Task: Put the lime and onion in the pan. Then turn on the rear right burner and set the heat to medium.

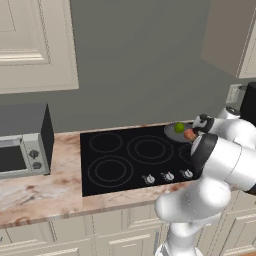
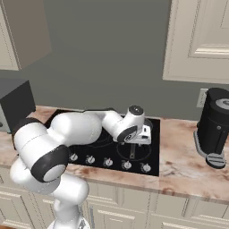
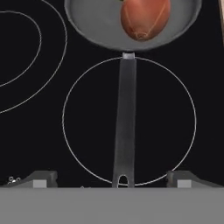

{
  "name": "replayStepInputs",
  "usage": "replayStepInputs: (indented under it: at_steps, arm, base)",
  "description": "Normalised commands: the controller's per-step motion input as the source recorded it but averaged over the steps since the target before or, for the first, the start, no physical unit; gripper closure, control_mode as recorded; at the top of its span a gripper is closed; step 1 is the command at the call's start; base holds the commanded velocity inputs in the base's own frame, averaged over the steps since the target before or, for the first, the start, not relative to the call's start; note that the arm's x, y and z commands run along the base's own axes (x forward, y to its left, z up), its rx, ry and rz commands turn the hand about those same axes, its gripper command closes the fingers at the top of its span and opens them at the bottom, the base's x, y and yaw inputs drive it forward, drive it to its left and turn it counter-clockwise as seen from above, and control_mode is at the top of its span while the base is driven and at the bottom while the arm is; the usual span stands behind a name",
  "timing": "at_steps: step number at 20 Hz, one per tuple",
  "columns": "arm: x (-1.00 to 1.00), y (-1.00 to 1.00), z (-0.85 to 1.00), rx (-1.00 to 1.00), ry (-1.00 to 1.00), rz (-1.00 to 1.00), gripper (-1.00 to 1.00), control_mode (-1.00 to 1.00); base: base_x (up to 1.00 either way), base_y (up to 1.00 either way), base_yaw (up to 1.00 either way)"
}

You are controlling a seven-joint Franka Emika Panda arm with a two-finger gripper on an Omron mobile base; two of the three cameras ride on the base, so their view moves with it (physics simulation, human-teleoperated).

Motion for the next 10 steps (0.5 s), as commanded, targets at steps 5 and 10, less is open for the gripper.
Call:
replayStepInputs:
  at_steps: [5,10]
  arm:
    - [-0.34,0.03,0.00,-0.02,0.01,0.00,-1.00,-1.00]
    - [0.00,0.20,-0.07,-0.04,0.14,0.00,-1.00,-1.00]
  base:
    - [0.00,0.00,0.00]
    - [0.00,0.00,0.00]
